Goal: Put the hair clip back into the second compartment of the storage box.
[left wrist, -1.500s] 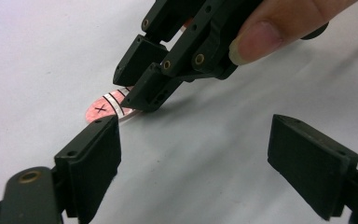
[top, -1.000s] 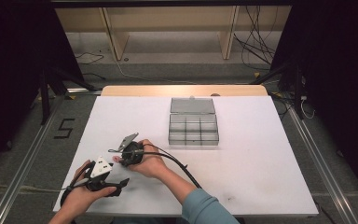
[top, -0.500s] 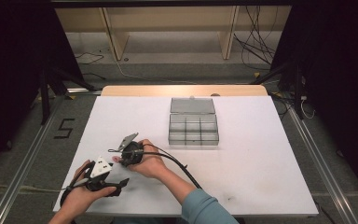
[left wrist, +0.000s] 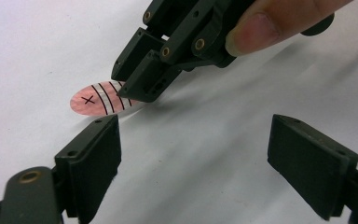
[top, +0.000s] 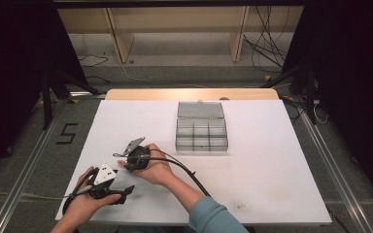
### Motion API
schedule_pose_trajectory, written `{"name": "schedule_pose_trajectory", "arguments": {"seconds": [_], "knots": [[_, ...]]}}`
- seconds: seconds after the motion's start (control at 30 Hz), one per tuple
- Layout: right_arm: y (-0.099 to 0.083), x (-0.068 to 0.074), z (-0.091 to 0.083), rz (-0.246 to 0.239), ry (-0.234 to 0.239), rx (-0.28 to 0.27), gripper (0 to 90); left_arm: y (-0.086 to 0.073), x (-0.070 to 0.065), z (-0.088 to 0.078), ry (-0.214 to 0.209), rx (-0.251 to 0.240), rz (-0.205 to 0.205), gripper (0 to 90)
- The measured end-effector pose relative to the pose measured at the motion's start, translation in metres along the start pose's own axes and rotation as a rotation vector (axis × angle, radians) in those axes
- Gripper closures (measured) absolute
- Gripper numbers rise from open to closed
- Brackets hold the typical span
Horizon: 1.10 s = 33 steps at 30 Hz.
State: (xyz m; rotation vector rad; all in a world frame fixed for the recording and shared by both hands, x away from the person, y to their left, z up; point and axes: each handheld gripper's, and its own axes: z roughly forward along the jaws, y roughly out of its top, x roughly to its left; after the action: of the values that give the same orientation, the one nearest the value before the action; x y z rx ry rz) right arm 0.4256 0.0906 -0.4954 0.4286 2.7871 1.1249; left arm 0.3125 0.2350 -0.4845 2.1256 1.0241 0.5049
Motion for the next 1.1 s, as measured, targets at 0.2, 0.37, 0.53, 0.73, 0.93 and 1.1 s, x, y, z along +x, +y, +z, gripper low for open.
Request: {"name": "schedule_pose_trajectory", "arguments": {"seconds": [0.2,0.37,0.53,0.73,0.93,1.1], "knots": [[0.001,-0.001,-0.003,0.004,-0.009,-0.014,78.7,0.0,0.0,0.0,0.001,0.0,0.001,17.1],[0.003,-0.004,-0.008,0.011,-0.02,-0.026,78.7,0.0,0.0,0.0,-0.001,-0.003,-0.004,17.0],[0.004,-0.007,-0.013,0.012,-0.028,-0.035,78.8,0.0,0.0,0.0,0.002,-0.003,-0.002,17.0],[0.005,-0.01,-0.019,0.014,-0.036,-0.043,78.8,0.0,0.0,0.0,0.003,-0.002,-0.001,17.0],[0.006,-0.013,-0.025,0.018,-0.052,-0.049,78.9,0.0,0.0,0.0,0.002,-0.001,0.0,17.0],[0.006,-0.017,-0.032,0.021,-0.061,-0.05,78.9,0.0,0.0,0.0,0.003,-0.001,0.001,17.1]]}}
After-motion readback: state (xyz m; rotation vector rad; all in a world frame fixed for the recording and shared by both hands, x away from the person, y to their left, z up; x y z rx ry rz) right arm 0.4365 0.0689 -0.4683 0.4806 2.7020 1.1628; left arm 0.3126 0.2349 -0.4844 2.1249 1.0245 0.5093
